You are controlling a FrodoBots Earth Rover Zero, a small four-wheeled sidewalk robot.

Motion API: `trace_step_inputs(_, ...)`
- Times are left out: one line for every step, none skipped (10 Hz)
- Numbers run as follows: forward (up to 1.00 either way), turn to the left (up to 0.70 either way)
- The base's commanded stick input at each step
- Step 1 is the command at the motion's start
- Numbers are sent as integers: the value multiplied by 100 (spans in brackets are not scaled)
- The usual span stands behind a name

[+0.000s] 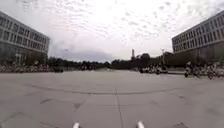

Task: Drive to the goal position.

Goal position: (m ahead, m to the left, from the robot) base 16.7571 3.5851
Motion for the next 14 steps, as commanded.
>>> trace_step_inputs(70, 14)
trace_step_inputs(70, 14)
trace_step_inputs(70, 14)
trace_step_inputs(70, 14)
trace_step_inputs(70, 14)
trace_step_inputs(70, 14)
trace_step_inputs(70, 14)
trace_step_inputs(70, 12)
trace_step_inputs(70, 2)
trace_step_inputs(70, 0)
trace_step_inputs(70, 0)
trace_step_inputs(70, 0)
trace_step_inputs(70, 0)
trace_step_inputs(70, 0)
